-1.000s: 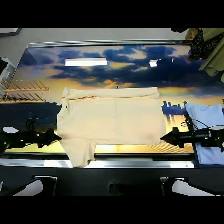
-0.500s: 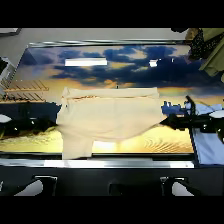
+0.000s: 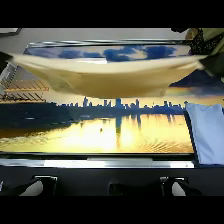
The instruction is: Fold the clothes and pants, and hang the long-sleeved shirts on hangers.
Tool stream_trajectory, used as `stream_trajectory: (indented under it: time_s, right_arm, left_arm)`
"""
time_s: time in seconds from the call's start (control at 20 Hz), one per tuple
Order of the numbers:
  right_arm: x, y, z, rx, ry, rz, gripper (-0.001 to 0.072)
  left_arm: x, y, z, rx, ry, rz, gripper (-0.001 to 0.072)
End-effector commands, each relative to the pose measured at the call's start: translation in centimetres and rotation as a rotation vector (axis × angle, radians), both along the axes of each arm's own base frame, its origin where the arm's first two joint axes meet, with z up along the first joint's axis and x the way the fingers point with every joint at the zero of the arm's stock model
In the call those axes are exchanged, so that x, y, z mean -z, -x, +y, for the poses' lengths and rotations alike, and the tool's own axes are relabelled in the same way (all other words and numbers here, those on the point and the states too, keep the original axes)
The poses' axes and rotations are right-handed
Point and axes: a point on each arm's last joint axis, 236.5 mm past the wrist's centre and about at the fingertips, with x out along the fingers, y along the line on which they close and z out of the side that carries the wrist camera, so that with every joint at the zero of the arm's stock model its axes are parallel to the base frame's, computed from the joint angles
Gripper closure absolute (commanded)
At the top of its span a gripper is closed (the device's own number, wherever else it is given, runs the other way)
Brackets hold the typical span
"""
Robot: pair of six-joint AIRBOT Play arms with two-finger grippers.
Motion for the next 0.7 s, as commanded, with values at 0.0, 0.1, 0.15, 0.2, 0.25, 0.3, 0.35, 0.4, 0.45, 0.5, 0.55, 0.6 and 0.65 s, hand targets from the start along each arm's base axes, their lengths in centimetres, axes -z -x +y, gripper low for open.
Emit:
stream_trajectory:
  time_s: [0.0, 0.1, 0.15, 0.2, 0.25, 0.3, 0.35, 0.4, 0.45, 0.5, 0.55, 0.6, 0.65]
  right_arm:
    - [-10.4, 7.7, 1.8, 0.097, 0.072, -0.274, 0.0685]
    - [-14.1, 11.8, 1.3, 0.215, 0.095, -0.407, 0.0685]
    - [-15.6, 13.6, 0.7, 0.281, 0.093, -0.466, 0.0685]
    - [-17.0, 15.4, -0.2, 0.362, 0.075, -0.519, 0.0685]
    - [-17.8, 16.7, -1.1, 0.430, 0.051, -0.552, 0.0685]
    - [-18.4, 17.7, -2.0, 0.486, 0.026, -0.570, 0.0685]
    - [-18.4, 18.0, -2.6, 0.518, 0.006, -0.569, 0.0685]
    - [-18.2, 17.8, -2.9, 0.530, -0.008, -0.557, 0.0685]
    - [-17.8, 17.1, -3.1, 0.528, -0.013, -0.532, 0.0685]
    - [-16.9, 16.1, -3.4, 0.528, -0.025, -0.490, 0.0685]
    - [-15.6, 14.6, -3.8, 0.529, -0.050, -0.422, 0.0685]
    - [-13.9, 13.0, -4.1, 0.522, -0.073, -0.340, 0.0685]
    - [-11.6, 10.9, -4.2, 0.495, -0.087, -0.238, 0.0685]
  left_arm:
    - [-10.6, 7.6, -0.8, -0.113, -0.038, -0.201, 0.0694]
    - [-12.7, 11.9, -0.7, -0.196, -0.039, -0.260, 0.0694]
    - [-13.2, 13.9, -0.4, -0.239, -0.052, -0.276, 0.0694]
    - [-13.6, 15.6, 0.3, -0.293, -0.071, -0.292, 0.0694]
    - [-14.0, 17.0, 0.9, -0.340, -0.091, -0.310, 0.0694]
    - [-14.4, 18.4, 1.7, -0.392, -0.109, -0.331, 0.0694]
    - [-14.7, 19.4, 2.4, -0.431, -0.128, -0.347, 0.0694]
    - [-14.8, 20.0, 2.8, -0.455, -0.141, -0.352, 0.0694]
    - [-14.5, 19.9, 3.0, -0.459, -0.148, -0.338, 0.0694]
    - [-13.5, 19.3, 3.1, -0.453, -0.149, -0.300, 0.0694]
    - [-12.2, 18.3, 3.0, -0.426, -0.157, -0.254, 0.0694]
    - [-10.3, 16.8, 2.7, -0.376, -0.176, -0.194, 0.0694]
    - [-8.2, 15.1, 2.4, -0.324, -0.181, -0.128, 0.0694]
